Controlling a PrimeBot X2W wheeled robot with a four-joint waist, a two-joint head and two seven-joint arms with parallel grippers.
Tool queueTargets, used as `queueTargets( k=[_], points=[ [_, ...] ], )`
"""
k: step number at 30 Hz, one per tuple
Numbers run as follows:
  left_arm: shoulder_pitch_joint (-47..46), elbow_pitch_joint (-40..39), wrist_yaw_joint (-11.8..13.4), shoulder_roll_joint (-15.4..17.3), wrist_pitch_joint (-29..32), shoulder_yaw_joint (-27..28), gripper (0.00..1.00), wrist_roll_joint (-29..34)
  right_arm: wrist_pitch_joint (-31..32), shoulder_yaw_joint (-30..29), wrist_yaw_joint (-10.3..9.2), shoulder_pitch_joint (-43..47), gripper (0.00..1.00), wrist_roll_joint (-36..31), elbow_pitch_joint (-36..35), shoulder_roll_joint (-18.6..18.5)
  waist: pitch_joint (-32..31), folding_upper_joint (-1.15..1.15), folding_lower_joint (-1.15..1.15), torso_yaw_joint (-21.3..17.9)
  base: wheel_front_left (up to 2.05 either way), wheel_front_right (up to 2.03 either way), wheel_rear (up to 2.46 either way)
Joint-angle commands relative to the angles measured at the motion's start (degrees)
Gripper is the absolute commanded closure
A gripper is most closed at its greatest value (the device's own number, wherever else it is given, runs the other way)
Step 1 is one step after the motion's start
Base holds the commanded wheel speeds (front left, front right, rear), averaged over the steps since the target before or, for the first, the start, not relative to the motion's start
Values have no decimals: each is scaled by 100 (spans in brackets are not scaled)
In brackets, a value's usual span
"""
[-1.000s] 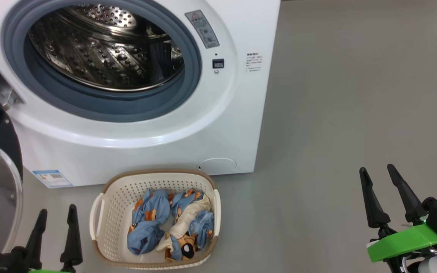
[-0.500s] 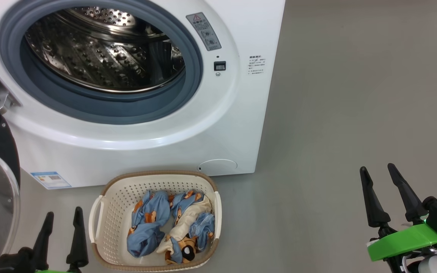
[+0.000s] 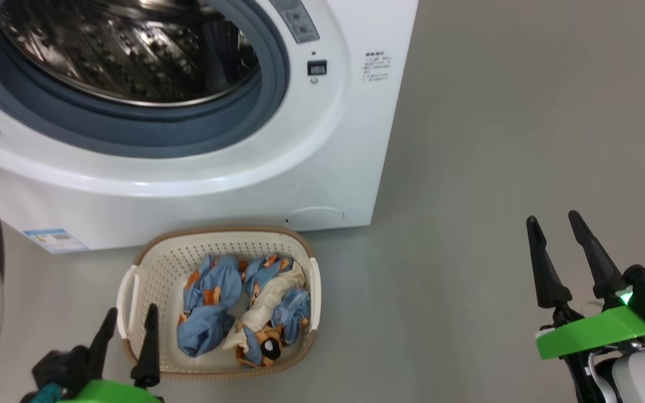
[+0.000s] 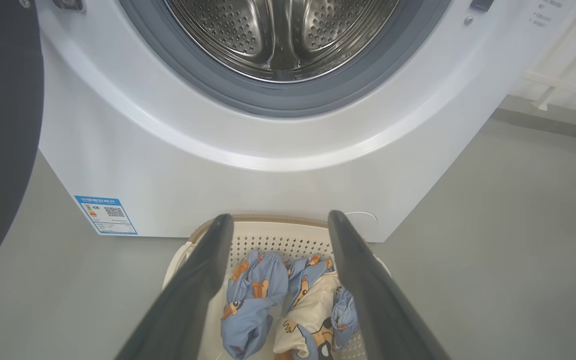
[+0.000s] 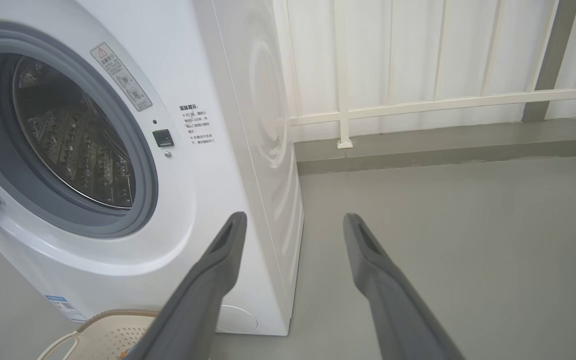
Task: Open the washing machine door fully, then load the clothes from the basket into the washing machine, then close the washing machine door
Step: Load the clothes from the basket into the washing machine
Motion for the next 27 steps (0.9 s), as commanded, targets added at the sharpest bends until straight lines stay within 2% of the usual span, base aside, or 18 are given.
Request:
queueTargets(
  k=[1,11,18,27],
  points=[
    [-253,31,4,154,-32,106,0,-12,-52,132,32,-164,0,4,-163,-38,230,0,0,-56,0,0,0],
    [-1201,1435,4,286,-32,-202,0,-319,-52,171,32,-469,0,-6,-245,69,912,0,0,-131,0,0,0],
    [-2087,2527,4,417,-32,-817,0,-165,-52,234,32,-751,0,-13,-299,96,1459,0,0,-156,0,0,0],
    [-3121,3712,4,415,69,-1416,0,-359,-52,310,32,-1159,0,-62,-448,127,2149,0,0,-232,0,0,0]
  ],
)
